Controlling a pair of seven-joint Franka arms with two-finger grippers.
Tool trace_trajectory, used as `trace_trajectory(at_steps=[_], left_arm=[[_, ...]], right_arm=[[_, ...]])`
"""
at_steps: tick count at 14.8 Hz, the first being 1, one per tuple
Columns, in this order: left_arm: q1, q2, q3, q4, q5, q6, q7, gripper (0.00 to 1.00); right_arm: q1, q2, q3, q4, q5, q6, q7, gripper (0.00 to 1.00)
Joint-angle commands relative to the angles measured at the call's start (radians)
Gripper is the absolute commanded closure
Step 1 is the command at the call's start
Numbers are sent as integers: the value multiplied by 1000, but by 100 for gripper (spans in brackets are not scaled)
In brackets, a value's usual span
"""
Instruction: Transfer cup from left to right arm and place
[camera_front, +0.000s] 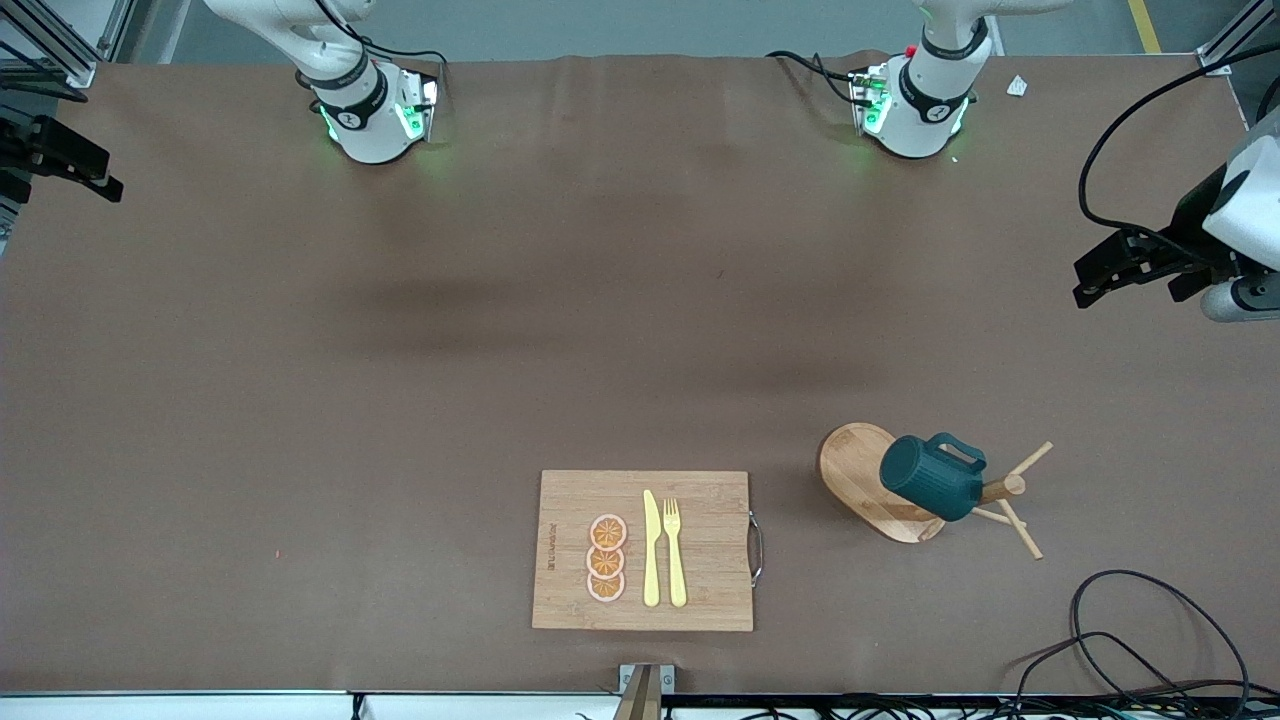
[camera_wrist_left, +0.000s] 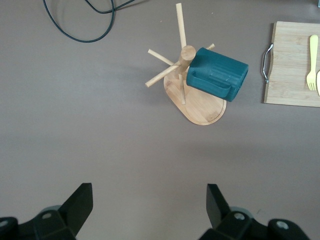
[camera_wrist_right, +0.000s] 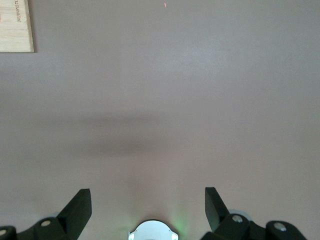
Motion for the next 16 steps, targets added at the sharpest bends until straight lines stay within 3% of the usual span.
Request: trace_trajectory(at_steps=[1,10,16], left_arm=[[-1,8,-1,22,15,-18,14,0],[-4,57,-6,18,-2,-18,-16,0],[3,157,0,22,-184,15,-592,0]], right_arm=[[-7,-13,8,-16,-4,-1,10,0],[-7,-13,8,-16,-4,-1,10,0],[-7,-13,8,-16,-4,-1,8,0]])
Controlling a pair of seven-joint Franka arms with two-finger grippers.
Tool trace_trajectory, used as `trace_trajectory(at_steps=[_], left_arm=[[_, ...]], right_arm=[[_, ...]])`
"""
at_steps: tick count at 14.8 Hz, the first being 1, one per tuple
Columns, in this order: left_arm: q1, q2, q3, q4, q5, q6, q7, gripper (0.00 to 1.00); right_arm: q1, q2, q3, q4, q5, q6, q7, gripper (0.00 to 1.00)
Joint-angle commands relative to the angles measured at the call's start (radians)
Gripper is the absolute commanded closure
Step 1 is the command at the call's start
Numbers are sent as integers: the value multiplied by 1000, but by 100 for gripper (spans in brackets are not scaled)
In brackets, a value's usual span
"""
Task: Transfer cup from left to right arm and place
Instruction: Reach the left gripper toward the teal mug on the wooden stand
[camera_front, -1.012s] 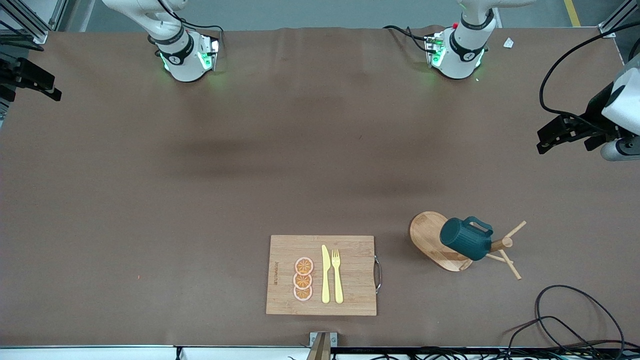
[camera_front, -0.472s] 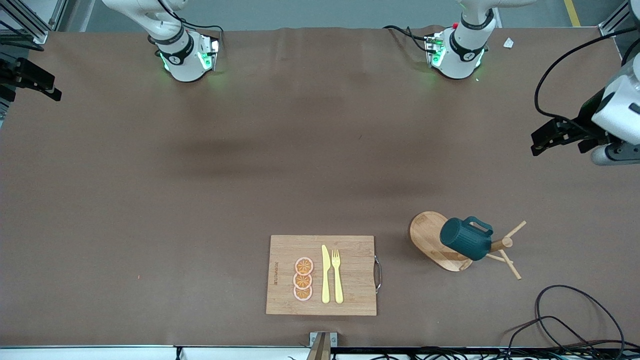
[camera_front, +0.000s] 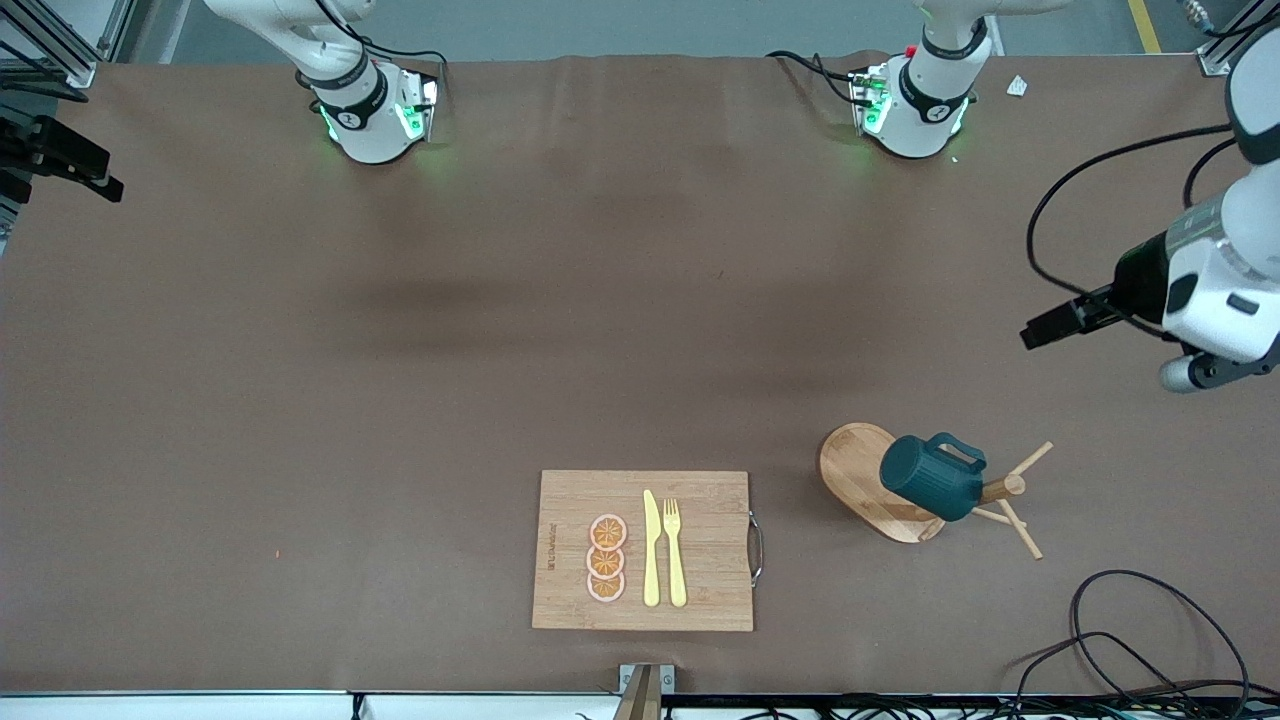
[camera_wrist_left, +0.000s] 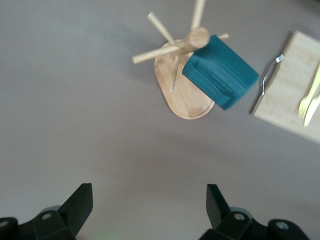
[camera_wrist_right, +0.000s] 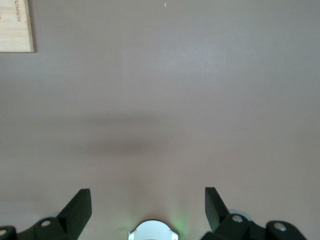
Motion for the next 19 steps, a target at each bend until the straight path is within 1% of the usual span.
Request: trace_trajectory(at_steps=[1,3,5,7,8,10,15,19], left_arm=[[-4,46,-1,23,-62,48,-271,0],[-15,70,-3,21,-88,143,-394,0],[-18,121,-7,21,-98,207,-508,0],[-18,167,-15,23,-122,272,-559,0],[-16,179,-15,21,-155,310,-561,0],[-16,196,-15,13,-193,323,-561,0],[-27,240,-21,6,-194,381,-559,0],[-25,239,-23,-65,-191,479,-539,0]], right_arm=[[-7,-13,8,-15,-4,0,8,0],[-7,-13,8,-15,-4,-2,6,0],[-7,-13,8,-15,-4,-2,5,0],[-9,-13,8,-17,-4,-2,5,0],[-9,-13,8,-17,-4,-2,3,0],[-9,-13,8,-17,-4,-2,3,0],[-9,-13,8,-17,-4,-2,3,0],[-10,-13,8,-17,-4,-2,3,0]])
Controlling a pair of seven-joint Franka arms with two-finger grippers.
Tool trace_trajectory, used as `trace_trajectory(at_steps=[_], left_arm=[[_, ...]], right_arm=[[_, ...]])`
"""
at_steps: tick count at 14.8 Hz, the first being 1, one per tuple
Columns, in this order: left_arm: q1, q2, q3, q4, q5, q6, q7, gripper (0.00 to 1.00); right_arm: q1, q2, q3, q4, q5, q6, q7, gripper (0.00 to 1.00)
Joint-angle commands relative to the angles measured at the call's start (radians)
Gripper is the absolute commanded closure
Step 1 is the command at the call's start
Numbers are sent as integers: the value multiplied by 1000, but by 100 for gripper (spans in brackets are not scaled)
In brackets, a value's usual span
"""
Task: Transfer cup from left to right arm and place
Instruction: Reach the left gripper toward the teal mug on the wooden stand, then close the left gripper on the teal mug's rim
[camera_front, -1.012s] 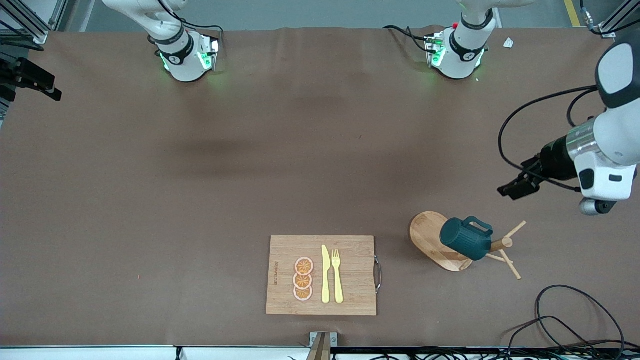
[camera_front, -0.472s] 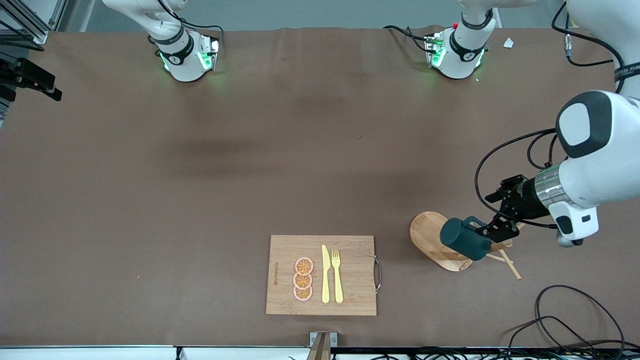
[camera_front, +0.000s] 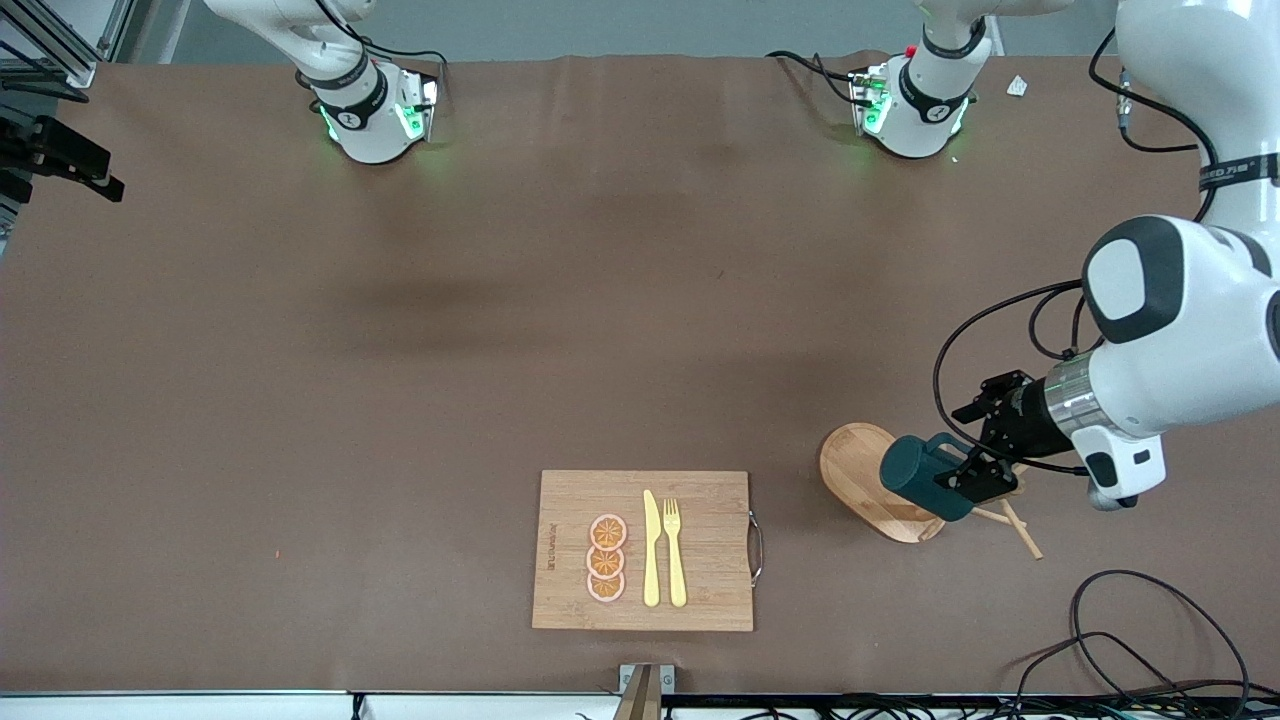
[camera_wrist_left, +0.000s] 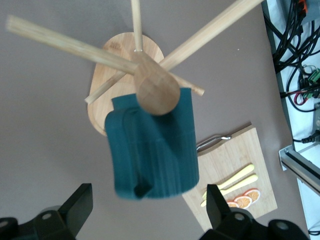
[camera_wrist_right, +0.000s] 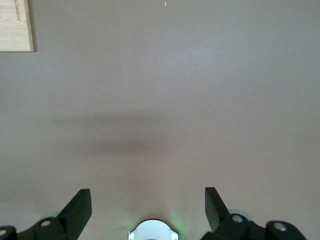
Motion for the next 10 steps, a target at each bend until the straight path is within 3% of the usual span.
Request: trace_trajectory(at_steps=[1,10], left_arm=[[2,-8,-4,-36,-8,53,5,0],[3,41,-13,-44,-11,133,31,0]], right_arm=[[-10,-13,8,-16,-4,0,3,0],[-10,-13,8,-16,-4,0,3,0]])
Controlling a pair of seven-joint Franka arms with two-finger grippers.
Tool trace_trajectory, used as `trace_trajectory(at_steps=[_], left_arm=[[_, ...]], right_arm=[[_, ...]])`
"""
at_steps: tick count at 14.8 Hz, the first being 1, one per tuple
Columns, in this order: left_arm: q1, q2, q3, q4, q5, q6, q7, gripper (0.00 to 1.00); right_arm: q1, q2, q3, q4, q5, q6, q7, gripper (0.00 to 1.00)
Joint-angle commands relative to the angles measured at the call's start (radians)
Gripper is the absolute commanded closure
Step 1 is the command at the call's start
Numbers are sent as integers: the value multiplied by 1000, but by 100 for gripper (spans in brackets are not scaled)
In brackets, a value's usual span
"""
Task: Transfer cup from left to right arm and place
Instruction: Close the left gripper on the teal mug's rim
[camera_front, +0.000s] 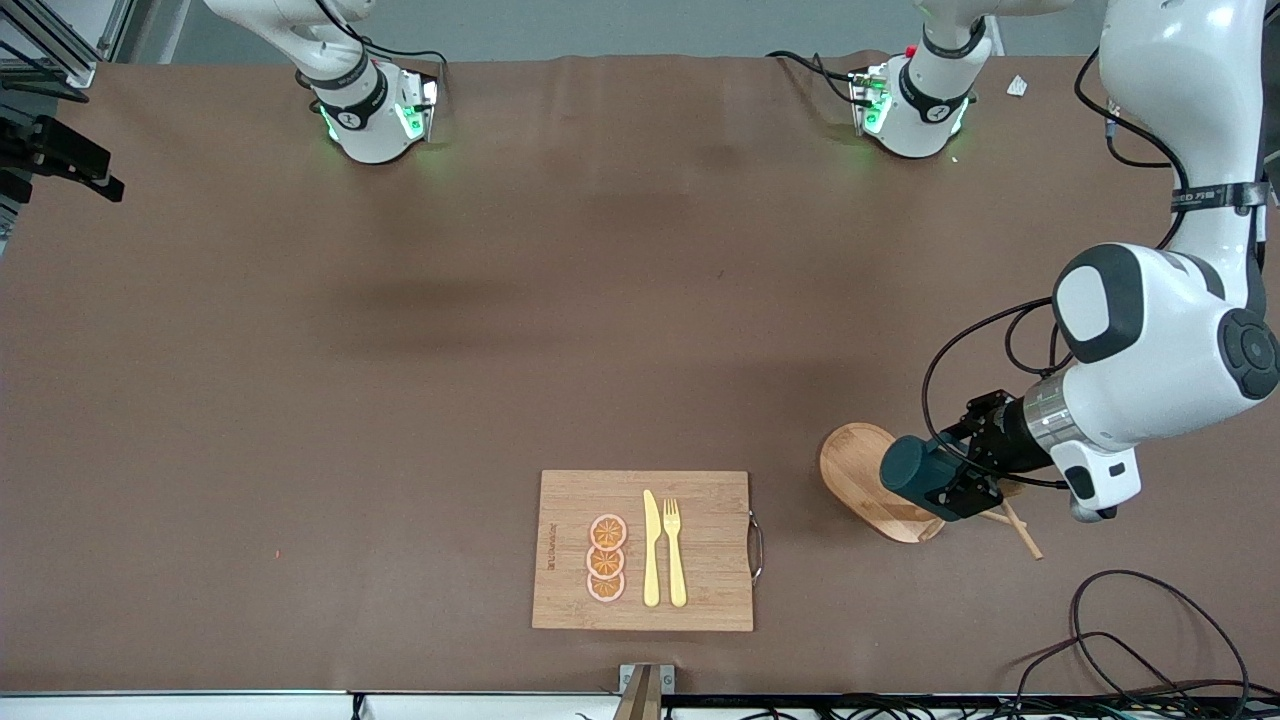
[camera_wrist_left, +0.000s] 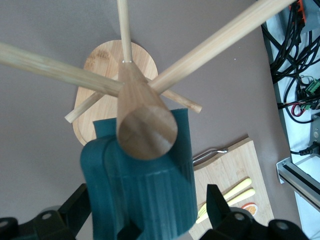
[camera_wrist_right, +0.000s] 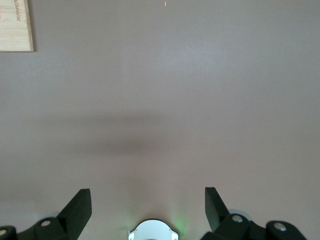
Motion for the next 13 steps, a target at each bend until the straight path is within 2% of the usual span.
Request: trace_trajectory(at_steps=[1,6,7,9,10,13], left_arm=[[5,11,-8,-12,-11,39,19,0],[5,26,-20,-41,-11,94,45,2],[5,26,-23,-39,-11,94,45,9],[8,23,-36,-39,-11,93,49,38],[13,20,-46,-39,-11,94,51,47],[14,-1,-54,-29,-11,79,34,49]], right_arm=[[-10,-13,8,-16,-4,0,3,0],[-10,-13,8,-17,-4,0,3,0],[-10,-13,8,-17,-4,0,3,0],[-10,-13,8,-19,-4,0,3,0],[-10,-13,8,-19,-4,0,3,0],[-10,-13,8,-17,-4,0,3,0]])
